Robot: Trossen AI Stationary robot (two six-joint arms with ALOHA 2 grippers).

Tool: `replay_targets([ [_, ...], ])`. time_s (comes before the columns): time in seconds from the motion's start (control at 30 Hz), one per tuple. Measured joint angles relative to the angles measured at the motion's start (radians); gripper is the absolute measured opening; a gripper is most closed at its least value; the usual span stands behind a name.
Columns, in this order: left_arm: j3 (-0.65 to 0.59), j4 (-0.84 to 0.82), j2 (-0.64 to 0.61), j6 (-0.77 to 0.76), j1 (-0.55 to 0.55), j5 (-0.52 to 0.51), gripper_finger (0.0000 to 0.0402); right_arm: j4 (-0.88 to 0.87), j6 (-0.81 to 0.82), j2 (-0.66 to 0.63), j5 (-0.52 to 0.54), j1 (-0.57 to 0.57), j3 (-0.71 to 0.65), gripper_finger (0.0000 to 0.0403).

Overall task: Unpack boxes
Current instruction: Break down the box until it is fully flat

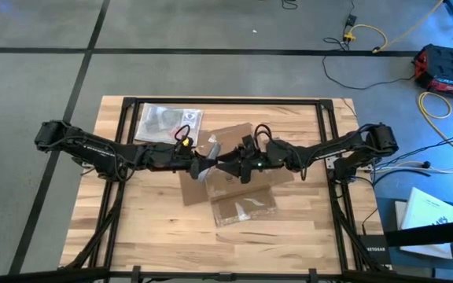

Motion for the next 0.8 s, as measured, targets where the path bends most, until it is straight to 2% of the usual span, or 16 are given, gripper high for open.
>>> replay_targets([
  [0.17, 0.007, 0.038, -0.006, -0.003, -0.002, 0.01, 0.0059, -0.074, -0.006, 0.007, 0.017, -0.005, -0.004, 0.0257],
  [0.5, 0.006, 0.024, -0.005, -0.011, -0.002, 0.012, 0.0059, -0.057, -0.028, -0.003, 0.01, -0.005, -0.004, 0.0257],
  [0.8, -0.001, -0.019, 0.002, -0.013, 0.0, 0.001, 0.0059, -0.126, -0.102, -0.119, -0.051, -0.037, 0.004, 0.0257],
])
